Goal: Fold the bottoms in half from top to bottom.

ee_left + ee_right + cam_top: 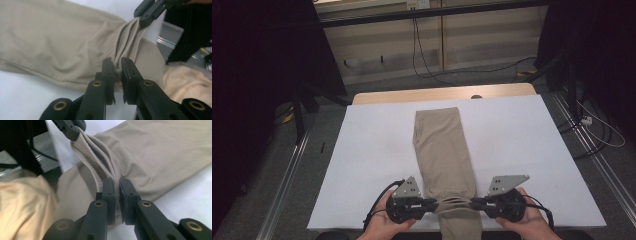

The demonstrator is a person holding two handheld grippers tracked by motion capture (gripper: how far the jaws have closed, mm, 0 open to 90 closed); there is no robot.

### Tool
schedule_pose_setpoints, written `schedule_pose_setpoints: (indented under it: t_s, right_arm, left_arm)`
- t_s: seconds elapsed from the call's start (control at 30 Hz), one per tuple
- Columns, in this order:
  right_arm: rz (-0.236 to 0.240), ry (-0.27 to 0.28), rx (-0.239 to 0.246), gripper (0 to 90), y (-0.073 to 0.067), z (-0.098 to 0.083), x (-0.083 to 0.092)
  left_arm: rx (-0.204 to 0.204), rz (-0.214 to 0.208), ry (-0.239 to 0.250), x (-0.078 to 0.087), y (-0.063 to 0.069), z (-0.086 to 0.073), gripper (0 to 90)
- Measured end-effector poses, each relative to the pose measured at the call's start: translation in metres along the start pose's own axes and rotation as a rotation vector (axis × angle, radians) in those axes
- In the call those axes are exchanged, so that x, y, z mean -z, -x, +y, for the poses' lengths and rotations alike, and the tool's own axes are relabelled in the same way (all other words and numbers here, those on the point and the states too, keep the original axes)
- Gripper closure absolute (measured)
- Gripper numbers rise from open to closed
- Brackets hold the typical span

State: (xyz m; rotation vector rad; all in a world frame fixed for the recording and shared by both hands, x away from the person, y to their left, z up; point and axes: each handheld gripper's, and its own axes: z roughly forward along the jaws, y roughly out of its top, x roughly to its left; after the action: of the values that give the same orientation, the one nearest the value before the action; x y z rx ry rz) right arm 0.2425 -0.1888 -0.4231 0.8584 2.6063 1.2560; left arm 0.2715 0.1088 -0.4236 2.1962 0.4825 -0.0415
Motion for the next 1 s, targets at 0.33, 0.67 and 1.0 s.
schedule_pose_setpoints:
  t_s: [0.33,0.67,1.0]
  right_arm:
    - [0.039,-0.021,0.009,83.0,-0.027,-0.016,0.011]
    - [0.051,-0.036,-0.028,55.5,-0.031,-0.021,0.007]
    - [0.030,0.037,-0.076,34.2,-0.002,-0.008,0.004]
  left_arm:
    - [-0.020,-0.065,-0.042,0.002,0.029,-0.013,81.8]
    - [-0.008,-0.083,-0.072,-0.003,0.023,-0.018,54.3]
    - [-0.004,0.017,0.031,0.007,-0.005,-0.007,24.8]
